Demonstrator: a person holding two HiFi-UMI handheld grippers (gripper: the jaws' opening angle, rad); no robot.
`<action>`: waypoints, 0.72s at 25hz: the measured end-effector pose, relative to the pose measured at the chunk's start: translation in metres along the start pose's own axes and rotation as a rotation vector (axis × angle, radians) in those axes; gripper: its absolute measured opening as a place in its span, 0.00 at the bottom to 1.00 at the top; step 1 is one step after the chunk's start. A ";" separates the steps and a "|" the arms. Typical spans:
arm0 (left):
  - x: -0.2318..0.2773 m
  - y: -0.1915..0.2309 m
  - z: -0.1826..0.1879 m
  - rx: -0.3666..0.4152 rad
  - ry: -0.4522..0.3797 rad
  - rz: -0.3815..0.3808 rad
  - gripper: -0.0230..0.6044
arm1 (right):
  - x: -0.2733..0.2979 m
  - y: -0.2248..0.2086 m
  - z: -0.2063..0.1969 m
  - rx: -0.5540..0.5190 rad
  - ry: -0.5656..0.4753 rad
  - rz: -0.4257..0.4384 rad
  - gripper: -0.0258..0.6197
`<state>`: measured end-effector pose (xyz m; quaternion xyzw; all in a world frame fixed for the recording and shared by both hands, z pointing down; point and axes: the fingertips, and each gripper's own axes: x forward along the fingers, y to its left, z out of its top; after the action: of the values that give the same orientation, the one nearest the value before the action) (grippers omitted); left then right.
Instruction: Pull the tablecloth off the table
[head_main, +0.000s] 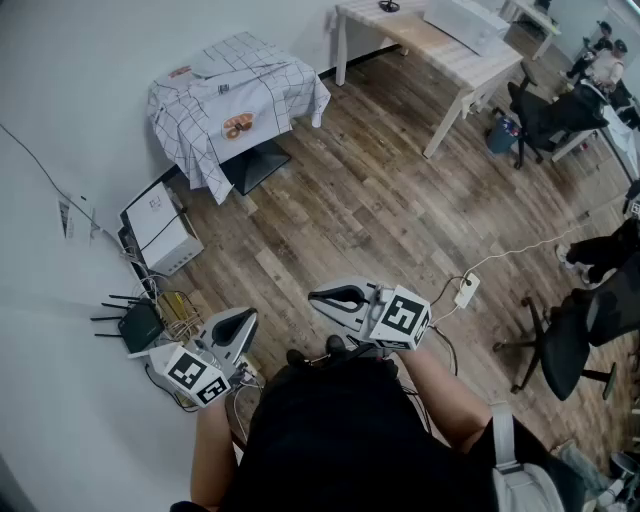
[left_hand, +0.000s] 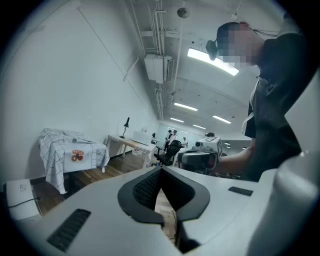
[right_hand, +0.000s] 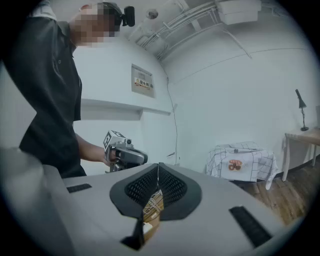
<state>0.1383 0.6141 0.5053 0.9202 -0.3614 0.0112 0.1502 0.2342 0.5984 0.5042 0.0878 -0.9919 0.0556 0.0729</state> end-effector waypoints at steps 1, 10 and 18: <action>0.002 -0.007 -0.003 -0.017 0.003 -0.008 0.05 | 0.000 0.004 -0.006 0.023 0.005 -0.004 0.07; 0.014 -0.046 -0.015 -0.016 0.060 -0.042 0.05 | -0.015 0.012 -0.009 0.043 0.032 -0.004 0.07; 0.035 -0.054 -0.008 0.021 0.048 -0.039 0.05 | -0.037 0.004 -0.003 0.032 -0.002 -0.006 0.07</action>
<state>0.2008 0.6309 0.5024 0.9281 -0.3394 0.0340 0.1495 0.2703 0.6085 0.5008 0.0919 -0.9907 0.0711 0.0705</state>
